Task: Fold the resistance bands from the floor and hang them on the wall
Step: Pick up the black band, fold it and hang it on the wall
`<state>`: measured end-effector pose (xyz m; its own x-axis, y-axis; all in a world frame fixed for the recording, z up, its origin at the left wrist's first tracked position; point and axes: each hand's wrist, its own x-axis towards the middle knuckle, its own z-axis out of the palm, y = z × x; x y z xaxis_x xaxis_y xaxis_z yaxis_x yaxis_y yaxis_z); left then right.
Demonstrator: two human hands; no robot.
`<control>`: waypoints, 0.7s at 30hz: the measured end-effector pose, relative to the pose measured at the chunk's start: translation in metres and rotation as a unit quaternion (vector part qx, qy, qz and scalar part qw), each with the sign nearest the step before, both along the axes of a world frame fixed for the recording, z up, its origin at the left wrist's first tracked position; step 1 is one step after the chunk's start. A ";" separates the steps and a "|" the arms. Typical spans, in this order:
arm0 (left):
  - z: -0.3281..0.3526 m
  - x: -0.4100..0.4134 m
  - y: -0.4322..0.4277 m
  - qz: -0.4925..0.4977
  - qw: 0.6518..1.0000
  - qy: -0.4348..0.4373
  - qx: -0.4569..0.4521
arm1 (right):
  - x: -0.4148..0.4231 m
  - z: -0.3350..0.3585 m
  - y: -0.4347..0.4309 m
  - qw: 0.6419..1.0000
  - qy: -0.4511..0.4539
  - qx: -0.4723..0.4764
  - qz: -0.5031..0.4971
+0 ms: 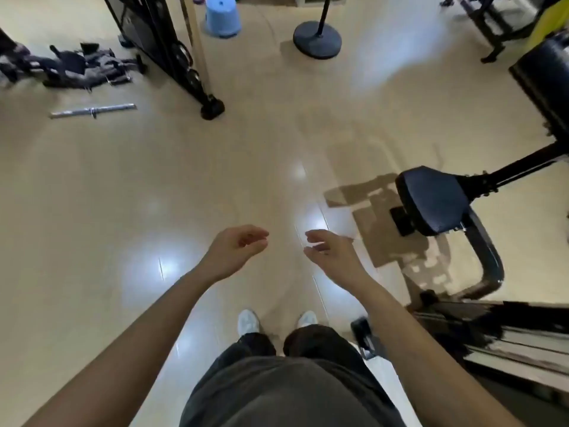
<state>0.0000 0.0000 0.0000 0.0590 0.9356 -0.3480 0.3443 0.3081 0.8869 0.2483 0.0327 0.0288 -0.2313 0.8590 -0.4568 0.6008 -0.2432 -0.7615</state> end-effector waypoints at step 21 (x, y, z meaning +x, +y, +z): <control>-0.010 0.004 0.241 -0.025 0.991 0.079 -0.105 | 0.031 -0.040 0.226 0.999 0.013 -0.050 0.006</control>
<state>0.0039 0.2407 -0.0101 0.0333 0.8392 -0.5428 0.4929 0.4587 0.7394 0.2790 0.2589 -0.0110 -0.2547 0.8064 -0.5337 0.5838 -0.3118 -0.7497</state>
